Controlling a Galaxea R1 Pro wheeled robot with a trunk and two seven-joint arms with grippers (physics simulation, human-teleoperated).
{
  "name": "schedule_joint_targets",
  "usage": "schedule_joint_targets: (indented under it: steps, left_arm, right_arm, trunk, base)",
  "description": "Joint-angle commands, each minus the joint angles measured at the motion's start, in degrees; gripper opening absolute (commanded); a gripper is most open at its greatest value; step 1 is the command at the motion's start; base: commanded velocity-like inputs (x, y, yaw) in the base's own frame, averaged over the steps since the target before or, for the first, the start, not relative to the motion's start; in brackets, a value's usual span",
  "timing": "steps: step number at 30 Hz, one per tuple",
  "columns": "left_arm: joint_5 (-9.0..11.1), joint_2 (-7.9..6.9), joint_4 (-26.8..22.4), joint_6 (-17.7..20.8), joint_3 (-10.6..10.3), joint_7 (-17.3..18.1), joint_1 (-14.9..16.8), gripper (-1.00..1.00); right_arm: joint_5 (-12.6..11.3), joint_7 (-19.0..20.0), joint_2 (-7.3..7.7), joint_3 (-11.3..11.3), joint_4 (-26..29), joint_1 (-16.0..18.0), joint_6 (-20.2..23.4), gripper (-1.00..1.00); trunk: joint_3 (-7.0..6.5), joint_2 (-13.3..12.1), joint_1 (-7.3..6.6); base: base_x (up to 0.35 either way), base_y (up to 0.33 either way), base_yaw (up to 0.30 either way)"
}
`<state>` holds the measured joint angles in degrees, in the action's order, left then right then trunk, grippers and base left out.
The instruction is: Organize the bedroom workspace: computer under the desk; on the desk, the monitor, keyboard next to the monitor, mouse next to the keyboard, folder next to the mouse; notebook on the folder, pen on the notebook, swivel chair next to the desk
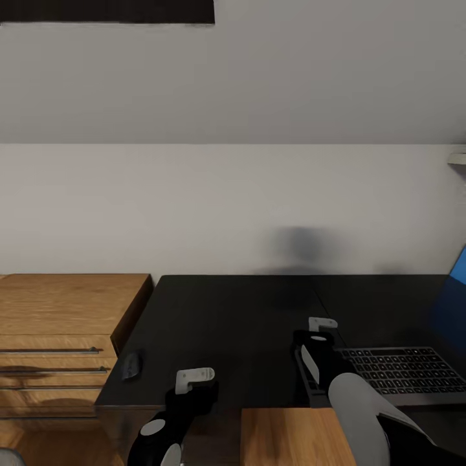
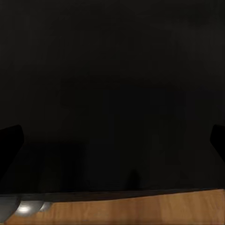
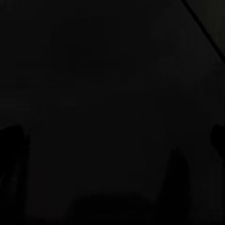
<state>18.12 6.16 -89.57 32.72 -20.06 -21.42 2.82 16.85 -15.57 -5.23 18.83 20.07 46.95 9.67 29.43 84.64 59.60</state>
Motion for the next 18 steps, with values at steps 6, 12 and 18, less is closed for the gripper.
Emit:
schedule_joint_targets:
  steps: [6, 12, 18]
  left_arm:
    - [0.6, -0.01, -0.1, 0.1, -0.1, -0.5, 0.0, 1.0]
    - [0.7, -0.01, -0.1, 0.1, -0.1, -0.5, 0.0, 1.0]
    - [0.7, -0.01, -0.1, 0.1, -0.1, -0.5, 0.0, 1.0]
  right_arm:
    - [0.6, 0.0, 0.01, 0.4, -0.1, 0.0, 1.9, 1.0]
    - [0.6, 0.0, 0.02, 0.3, -0.1, 0.0, 2.1, 1.0]
    - [0.6, 0.0, -0.01, 0.3, -0.1, 0.0, 2.2, 1.0]
  trunk:
    - [0.08, 0.0, 0.0]
    - [0.08, 0.0, 0.0]
    - [0.08, 0.0, 0.0]
  base:
    - [-0.012, 0.0, 0.0]
    - [-0.164, 0.0, 0.0]
    - [-0.048, 0.0, 0.0]
